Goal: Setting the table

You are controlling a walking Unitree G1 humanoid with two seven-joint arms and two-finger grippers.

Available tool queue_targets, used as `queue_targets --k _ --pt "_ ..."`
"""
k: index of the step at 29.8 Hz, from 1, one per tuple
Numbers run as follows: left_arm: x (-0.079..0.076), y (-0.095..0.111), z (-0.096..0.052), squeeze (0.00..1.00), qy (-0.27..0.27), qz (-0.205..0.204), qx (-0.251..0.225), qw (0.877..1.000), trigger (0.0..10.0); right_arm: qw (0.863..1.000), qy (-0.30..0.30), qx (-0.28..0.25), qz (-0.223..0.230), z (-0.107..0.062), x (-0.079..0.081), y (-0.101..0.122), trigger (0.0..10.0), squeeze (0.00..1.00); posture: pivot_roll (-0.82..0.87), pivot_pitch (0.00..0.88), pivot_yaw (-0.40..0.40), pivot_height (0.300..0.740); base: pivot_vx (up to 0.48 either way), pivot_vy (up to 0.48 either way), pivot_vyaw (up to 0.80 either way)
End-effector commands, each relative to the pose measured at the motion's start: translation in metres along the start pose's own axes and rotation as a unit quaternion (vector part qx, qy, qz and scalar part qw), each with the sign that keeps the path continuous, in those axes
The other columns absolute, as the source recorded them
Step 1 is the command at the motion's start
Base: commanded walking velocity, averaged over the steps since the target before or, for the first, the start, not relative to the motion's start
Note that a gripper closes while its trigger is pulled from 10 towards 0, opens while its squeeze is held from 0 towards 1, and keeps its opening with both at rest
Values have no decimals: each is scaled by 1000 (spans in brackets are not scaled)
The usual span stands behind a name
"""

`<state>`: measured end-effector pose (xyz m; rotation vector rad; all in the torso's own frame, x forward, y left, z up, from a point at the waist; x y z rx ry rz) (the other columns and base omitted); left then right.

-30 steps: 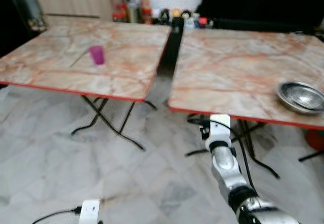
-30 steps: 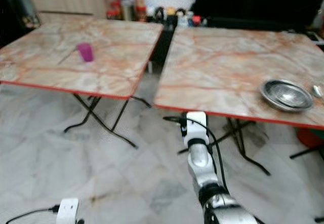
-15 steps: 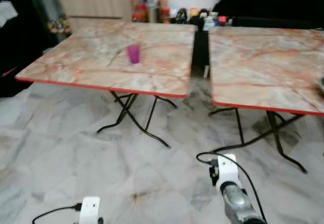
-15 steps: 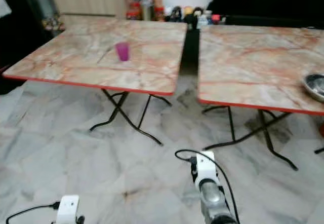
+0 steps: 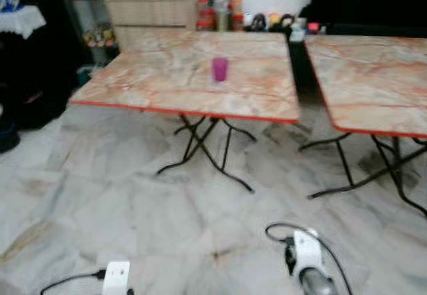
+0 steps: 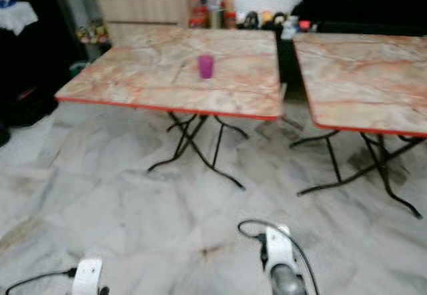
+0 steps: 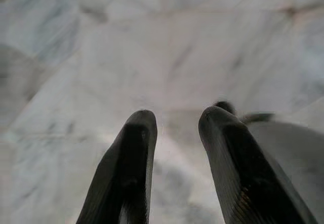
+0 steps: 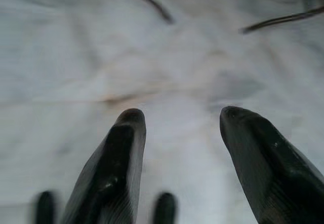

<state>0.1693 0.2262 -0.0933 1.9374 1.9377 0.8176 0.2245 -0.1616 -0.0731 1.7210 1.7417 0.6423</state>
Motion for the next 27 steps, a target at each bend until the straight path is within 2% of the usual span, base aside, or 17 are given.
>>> queue_targets --k 1,12,27 --pt "-5 6 1 0 -7 2 -6 1000 10000 1000 -14 6 -8 0 -13 -1 10000 0 71 0 19 740 0 0 0" --pt "-8 4 1 0 -14 -2 -4 1000 10000 1000 -16 16 -12 -1 -14 -7 10000 0 74 0 17 740 0 0 0" --pt "-7 2 1 0 -8 1 1 1000 10000 999 -12 26 -25 -2 -14 -12 10000 0 75 0 17 740 421 0 0"
Point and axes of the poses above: a point about 5 cm out from each wrist's last joint towards the gripper, its own z axis pointing out of the wrist towards the gripper, its own y axis along the axis of the wrist's last joint, x = y × z, the point moved 1 cm from there along z, pointing out of the wrist towards the gripper, and after that the axes turned 3 degrees about z, right-handed, at the moved point
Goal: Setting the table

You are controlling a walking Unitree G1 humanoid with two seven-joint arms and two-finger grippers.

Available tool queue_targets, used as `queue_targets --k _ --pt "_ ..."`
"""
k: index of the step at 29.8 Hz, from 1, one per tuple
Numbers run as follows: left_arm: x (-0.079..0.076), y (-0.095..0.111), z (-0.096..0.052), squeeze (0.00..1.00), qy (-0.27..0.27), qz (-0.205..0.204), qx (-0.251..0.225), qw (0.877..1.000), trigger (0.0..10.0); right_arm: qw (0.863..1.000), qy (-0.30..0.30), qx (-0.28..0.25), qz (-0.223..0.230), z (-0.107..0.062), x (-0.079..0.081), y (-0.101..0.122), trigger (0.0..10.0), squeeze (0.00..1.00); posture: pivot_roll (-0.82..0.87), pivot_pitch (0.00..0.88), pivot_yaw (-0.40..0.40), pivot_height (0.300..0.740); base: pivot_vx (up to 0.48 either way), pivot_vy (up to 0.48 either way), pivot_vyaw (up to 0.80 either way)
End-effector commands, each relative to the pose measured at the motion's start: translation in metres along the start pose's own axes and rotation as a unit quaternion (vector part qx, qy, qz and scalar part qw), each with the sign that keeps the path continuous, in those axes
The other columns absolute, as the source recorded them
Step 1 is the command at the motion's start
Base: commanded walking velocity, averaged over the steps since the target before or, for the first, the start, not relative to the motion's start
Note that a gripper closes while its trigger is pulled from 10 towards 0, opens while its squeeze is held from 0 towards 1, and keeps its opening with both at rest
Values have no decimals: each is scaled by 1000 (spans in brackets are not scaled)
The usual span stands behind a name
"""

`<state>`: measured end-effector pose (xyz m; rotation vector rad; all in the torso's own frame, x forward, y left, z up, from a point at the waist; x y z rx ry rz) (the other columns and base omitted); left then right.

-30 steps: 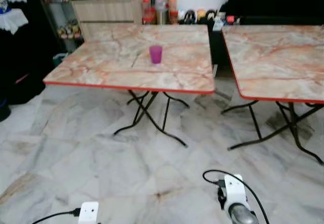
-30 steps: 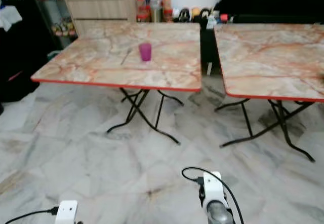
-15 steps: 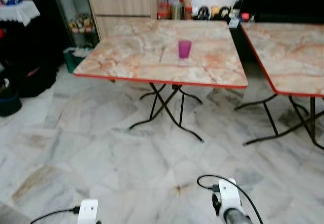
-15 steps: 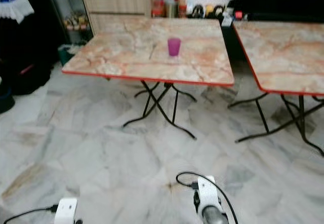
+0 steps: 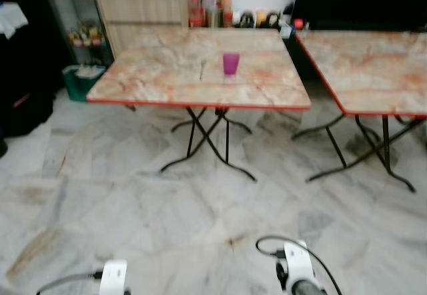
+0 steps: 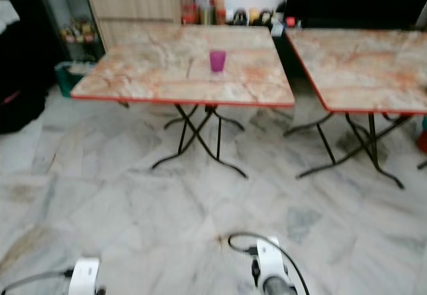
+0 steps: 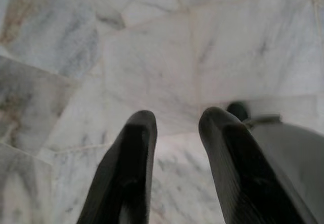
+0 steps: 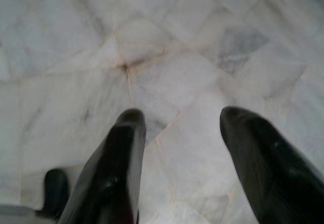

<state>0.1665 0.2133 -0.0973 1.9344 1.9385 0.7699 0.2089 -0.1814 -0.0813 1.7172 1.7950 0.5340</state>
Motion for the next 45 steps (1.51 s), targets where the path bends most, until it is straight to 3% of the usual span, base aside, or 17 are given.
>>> queue_targets --k 1,45 --pt "7 6 1 0 7 6 -5 1000 10000 1000 6 -7 0 1 5 6 10000 0 74 0 17 740 420 0 0" --pt "3 9 2 0 4 10 -7 1000 10000 999 25 14 -18 0 7 -1 10000 0 64 0 8 740 425 0 -33"
Point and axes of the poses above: a point about 5 cm out from each wrist's last joint towards the gripper, its own z axis pointing out of the wrist towards the gripper, its own y axis along the axis of the wrist's last joint, x = y × z, the point moved 1 cm from there along z, pointing out of the wrist towards the gripper, and after that the axes turned 3 degrees about z, right-handed, at the moved point
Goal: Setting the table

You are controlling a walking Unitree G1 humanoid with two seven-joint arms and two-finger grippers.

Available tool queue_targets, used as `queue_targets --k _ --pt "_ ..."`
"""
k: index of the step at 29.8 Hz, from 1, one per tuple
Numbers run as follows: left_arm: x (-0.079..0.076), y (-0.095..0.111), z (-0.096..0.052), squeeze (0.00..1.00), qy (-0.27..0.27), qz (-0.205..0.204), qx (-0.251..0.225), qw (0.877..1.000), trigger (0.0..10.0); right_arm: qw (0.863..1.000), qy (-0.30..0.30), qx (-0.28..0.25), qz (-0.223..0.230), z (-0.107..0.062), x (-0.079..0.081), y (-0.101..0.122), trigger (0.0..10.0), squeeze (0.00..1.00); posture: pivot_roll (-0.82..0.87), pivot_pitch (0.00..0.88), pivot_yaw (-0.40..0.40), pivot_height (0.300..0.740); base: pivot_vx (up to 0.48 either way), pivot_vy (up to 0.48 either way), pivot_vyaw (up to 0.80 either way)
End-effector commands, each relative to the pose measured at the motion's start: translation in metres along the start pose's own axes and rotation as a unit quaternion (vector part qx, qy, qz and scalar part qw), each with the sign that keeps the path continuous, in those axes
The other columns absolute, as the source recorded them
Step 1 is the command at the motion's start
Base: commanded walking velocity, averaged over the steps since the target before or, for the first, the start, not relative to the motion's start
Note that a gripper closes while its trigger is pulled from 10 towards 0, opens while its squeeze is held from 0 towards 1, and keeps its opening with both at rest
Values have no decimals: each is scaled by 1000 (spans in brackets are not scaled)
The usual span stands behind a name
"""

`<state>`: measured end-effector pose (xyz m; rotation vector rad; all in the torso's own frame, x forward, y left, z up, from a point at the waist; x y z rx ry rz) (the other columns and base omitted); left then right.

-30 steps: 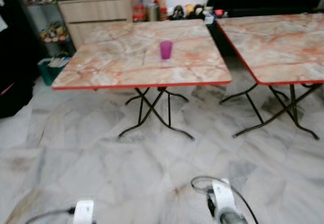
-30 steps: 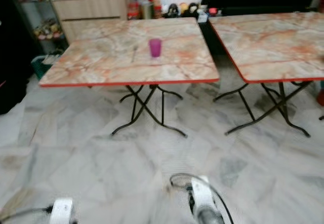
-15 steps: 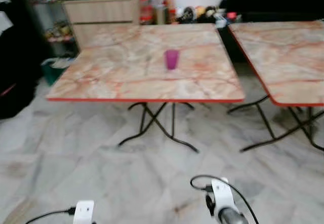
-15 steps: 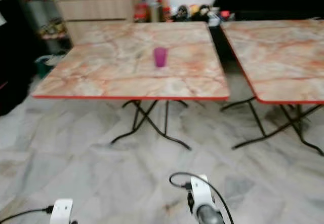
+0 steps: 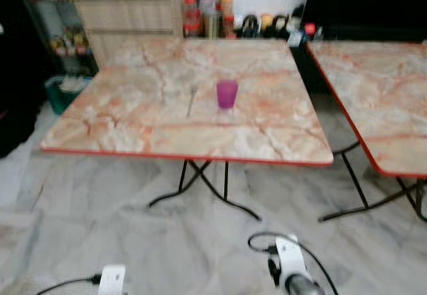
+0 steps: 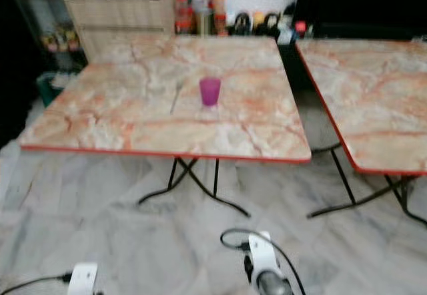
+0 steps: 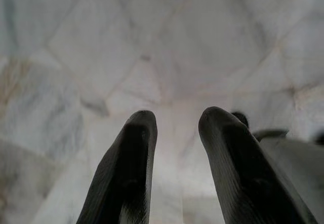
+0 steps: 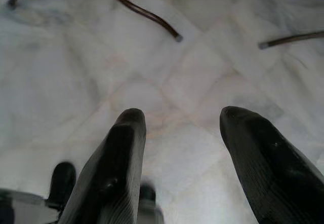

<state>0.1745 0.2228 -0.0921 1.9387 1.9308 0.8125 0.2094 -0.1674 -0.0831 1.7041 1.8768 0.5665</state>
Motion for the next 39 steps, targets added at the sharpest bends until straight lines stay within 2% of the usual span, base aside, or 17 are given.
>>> queue_targets --k 1,11,19,21,25,39 --pt "-6 0 0 0 -8 3 1 1000 10000 1000 -8 3 -3 0 -7 -1 10000 0 64 0 8 740 428 0 0" --pt "-7 -4 -1 0 -7 16 8 1000 10000 1000 -12 7 2 -1 -8 -5 10000 0 66 0 8 740 33 0 0" --pt "-6 -4 -1 0 -4 10 10 1000 10000 1000 -12 4 5 -1 -7 -3 10000 0 66 0 9 740 0 0 0" --pt "-4 -5 -1 0 -3 9 11 1000 10000 1000 -12 7 22 0 -6 -3 10000 0 67 0 13 740 0 371 -622" --pt "-4 -5 -1 0 -2 8 12 1000 10000 1000 -13 7 22 0 -6 -3 10000 0 67 0 13 740 0 385 -681" --pt "5 -6 -1 0 10 3 13 1000 10000 999 -11 3 31 0 -6 -2 10000 0 71 0 20 740 0 402 0"
Point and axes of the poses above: a point about 5 cm out from each wrist's last joint towards the gripper, its own z axis pointing out of the wrist towards the gripper, its own y axis along the axis of the wrist's last joint, x = y × z, the point moved 1 cm from there along z, pointing out of the wrist towards the gripper, and after that the axes turned 3 degrees about z, right-handed, at the moved point
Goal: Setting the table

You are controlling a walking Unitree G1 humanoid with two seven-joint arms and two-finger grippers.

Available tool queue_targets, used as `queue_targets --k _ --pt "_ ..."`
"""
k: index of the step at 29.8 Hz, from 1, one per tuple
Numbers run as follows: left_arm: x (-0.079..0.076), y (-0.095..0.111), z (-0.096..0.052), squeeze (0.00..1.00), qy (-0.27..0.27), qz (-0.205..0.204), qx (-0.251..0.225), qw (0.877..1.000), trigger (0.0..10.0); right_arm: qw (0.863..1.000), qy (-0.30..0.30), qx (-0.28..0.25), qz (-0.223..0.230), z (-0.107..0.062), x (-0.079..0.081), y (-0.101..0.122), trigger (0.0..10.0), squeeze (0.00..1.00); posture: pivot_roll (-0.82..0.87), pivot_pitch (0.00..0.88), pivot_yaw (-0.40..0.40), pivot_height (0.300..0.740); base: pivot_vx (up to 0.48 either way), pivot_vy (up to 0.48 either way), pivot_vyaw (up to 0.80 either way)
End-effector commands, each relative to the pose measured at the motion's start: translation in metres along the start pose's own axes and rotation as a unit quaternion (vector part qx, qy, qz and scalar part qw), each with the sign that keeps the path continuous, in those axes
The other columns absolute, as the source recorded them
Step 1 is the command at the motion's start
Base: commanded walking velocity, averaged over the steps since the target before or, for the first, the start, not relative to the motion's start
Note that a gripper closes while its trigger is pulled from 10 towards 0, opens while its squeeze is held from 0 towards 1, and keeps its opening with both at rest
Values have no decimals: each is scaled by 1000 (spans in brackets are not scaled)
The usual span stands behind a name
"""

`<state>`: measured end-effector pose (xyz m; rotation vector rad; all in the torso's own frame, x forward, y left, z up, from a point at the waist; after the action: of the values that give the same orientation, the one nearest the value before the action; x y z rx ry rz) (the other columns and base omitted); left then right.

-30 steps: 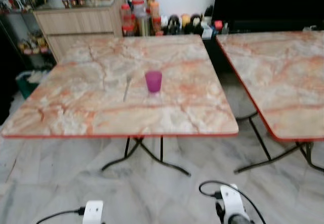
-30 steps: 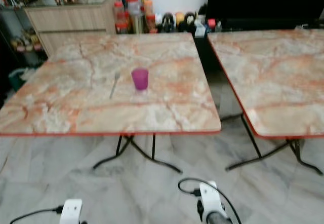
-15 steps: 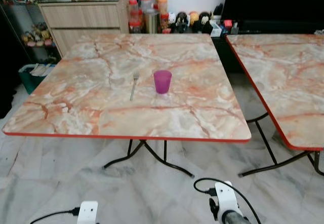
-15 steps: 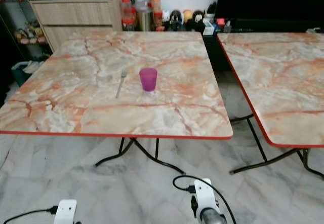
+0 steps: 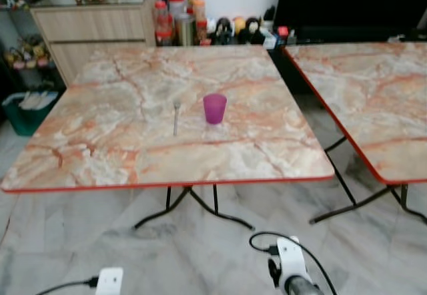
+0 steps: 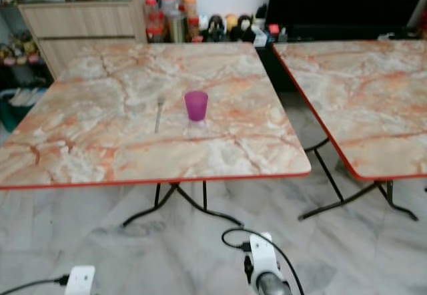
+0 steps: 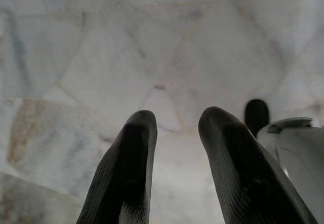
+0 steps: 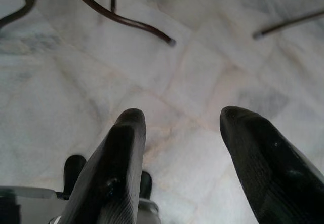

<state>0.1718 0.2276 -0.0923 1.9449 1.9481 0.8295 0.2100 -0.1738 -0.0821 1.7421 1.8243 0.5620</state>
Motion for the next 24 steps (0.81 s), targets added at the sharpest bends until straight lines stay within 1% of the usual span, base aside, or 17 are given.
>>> queue_targets --k 1,5,11,24 --pt "0 -3 0 0 0 2 8 1000 10000 1000 2 6 11 0 1 -3 10000 0 71 0 20 740 0 416 0" --pt "-1 -1 0 0 -2 4 6 1000 10000 1000 7 6 12 0 3 -2 10000 0 70 0 22 740 0 419 -744" --pt "-3 -1 0 0 -4 5 5 1000 10000 1000 8 2 10 0 4 -1 10000 0 68 0 24 740 0 383 0" --pt "-2 -3 0 0 -2 3 8 1000 10000 1000 9 4 13 0 4 -2 10000 0 71 0 22 740 0 295 0"
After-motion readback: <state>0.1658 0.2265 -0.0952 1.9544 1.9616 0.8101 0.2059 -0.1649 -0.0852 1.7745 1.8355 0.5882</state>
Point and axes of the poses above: a point about 5 cm out from each wrist's last joint towards the gripper, its own z axis pointing out of the wrist towards the gripper, its own y axis along the axis of the wrist's last joint, x = y × z, the point moved 1 cm from there along z, pointing out of the wrist towards the gripper, and after that the axes turned 3 degrees about z, right-handed, at the moved point
